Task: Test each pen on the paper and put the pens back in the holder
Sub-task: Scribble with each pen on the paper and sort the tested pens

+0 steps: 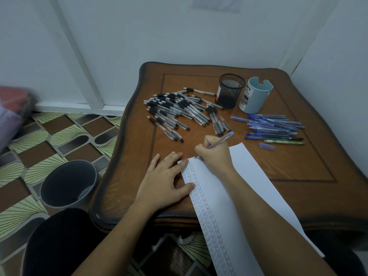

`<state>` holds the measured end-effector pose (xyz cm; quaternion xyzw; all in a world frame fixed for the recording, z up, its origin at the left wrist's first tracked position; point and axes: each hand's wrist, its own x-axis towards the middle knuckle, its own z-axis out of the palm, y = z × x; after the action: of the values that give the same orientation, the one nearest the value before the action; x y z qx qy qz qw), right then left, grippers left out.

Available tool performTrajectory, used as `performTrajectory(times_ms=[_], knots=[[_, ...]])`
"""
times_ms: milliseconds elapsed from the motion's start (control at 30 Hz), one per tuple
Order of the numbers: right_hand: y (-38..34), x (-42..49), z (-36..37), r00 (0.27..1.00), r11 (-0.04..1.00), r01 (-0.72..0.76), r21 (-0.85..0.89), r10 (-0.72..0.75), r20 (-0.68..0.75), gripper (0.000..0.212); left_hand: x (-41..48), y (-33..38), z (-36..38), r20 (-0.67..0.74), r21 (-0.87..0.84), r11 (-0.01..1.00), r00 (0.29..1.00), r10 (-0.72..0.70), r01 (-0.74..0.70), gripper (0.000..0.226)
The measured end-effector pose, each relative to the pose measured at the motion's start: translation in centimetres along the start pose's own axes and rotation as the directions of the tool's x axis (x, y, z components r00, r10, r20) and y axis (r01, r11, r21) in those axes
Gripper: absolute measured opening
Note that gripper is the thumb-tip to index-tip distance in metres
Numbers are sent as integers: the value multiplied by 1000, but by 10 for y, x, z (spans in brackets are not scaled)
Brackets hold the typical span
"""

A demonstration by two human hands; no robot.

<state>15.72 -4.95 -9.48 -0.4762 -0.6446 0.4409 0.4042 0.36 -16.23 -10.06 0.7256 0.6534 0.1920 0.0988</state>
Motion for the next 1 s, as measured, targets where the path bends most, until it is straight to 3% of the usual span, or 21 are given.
performTrajectory(times_ms=[367,433,500,567,633,700,767,867,1000], knots=[[-5,0,0,999,999,-30,-31,29,-24,39,0,0,-1,4,15,1000,1000,2,-2,77],[-7,3,-4,987,992,-106,68,113,-117,36,1,0,-1,9,14,1000,1000,-3,2,79],[-12,7,-10,963,949,-158,272,209,-168,28,1,0,-1,12,11,1000,1000,-7,7,80],[-18,10,-20,936,849,-205,488,315,-156,38,1,0,-1,17,19,1000,1000,-10,10,79],[-22,12,-36,913,795,-228,562,375,-160,50,1,0,0,15,24,1000,1000,-16,15,77],[-22,12,-57,928,933,-200,301,278,-246,48,1,-1,0,15,27,999,1000,-19,19,75],[-10,13,-82,966,987,-94,-131,58,-251,40,1,-2,2,15,31,999,1000,-18,17,74],[21,16,-124,962,825,-2,-565,-152,-226,12,3,-4,3,27,31,999,999,-19,19,75],[46,11,-152,962,661,4,-750,-208,-178,19,5,-4,1,41,0,1000,999,-21,21,80]])
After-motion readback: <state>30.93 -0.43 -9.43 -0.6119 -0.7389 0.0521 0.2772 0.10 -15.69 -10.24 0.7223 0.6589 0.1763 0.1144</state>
